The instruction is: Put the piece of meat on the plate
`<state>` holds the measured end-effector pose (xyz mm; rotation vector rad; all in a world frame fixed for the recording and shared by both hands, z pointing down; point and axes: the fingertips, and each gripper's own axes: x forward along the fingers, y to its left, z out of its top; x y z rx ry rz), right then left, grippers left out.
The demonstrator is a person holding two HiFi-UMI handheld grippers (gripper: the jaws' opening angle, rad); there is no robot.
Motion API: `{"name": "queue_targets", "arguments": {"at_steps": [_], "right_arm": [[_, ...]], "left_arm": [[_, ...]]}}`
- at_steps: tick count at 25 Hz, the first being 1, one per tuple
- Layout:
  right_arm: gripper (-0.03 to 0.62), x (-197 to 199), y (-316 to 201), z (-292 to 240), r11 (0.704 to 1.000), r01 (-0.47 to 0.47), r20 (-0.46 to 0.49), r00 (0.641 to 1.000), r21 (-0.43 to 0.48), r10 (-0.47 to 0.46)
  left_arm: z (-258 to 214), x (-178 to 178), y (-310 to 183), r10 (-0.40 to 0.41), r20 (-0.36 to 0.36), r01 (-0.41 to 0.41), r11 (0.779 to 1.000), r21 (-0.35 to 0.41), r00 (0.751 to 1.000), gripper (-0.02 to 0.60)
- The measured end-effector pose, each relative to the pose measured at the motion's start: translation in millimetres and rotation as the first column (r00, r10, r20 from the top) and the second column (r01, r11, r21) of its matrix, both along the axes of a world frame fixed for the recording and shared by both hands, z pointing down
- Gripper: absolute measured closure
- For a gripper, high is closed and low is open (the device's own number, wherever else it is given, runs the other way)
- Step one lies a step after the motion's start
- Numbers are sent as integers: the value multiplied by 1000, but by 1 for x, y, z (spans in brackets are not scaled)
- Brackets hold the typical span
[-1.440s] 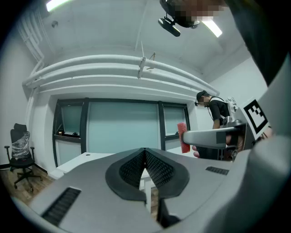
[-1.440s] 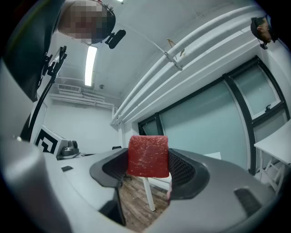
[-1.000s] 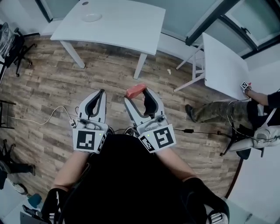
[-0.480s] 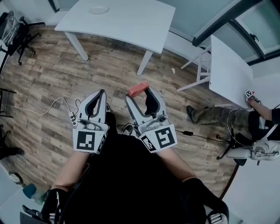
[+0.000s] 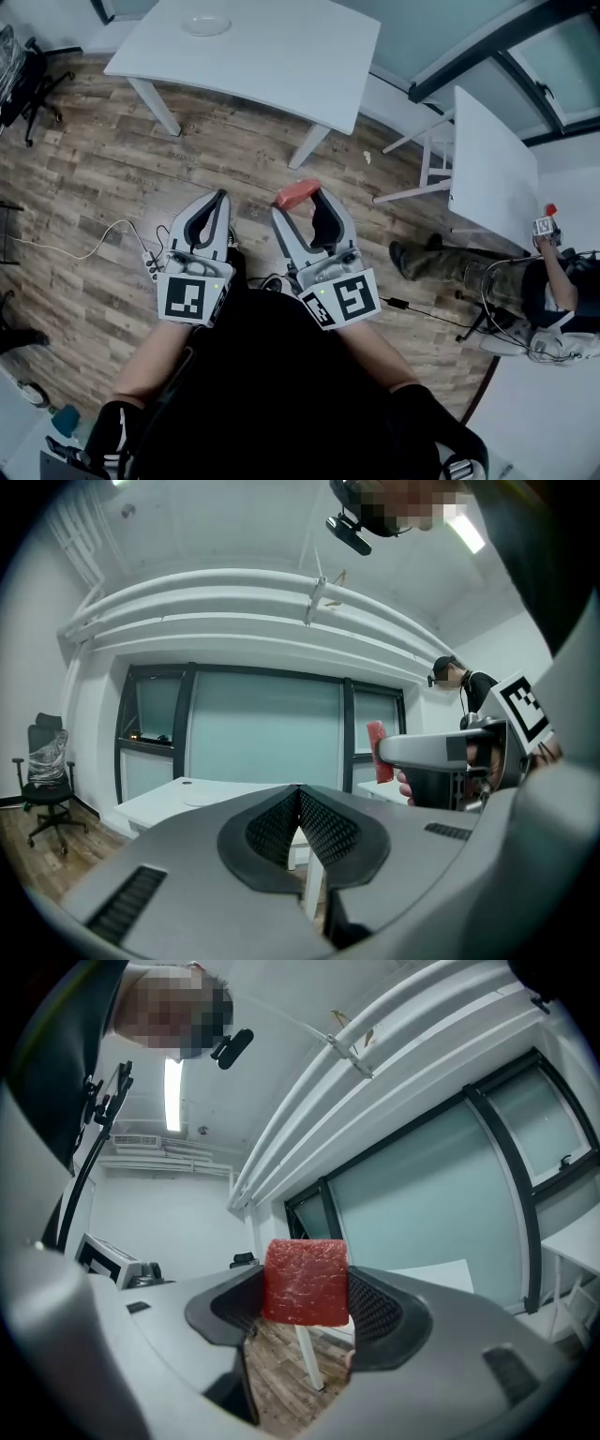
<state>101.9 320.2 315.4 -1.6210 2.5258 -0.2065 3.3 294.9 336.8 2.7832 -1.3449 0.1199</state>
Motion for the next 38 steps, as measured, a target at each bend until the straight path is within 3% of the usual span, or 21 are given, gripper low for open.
{"name": "queue_targets", "arguments": {"at_steps": [13,27,31,38], "right_arm": [[319,-57,-129,-14,1000,-2,-29,1000,21,3],[319,-92,-185,-16,999,40,-54,998,17,-39],[319,-96,-203,-12,998,68,-57,996,7,-68],[319,-91,-241,-11,994,106,-42,994,13,-105]], "left_arm": [[-12,-53,-129,24,13,-24,999,20,1000,589],[-14,-82,-182,8,31,-10,999,50,999,589],[-7,-87,-197,-19,50,18,1000,23,999,589],[-15,-85,-233,-76,50,73,995,61,996,589]]}}
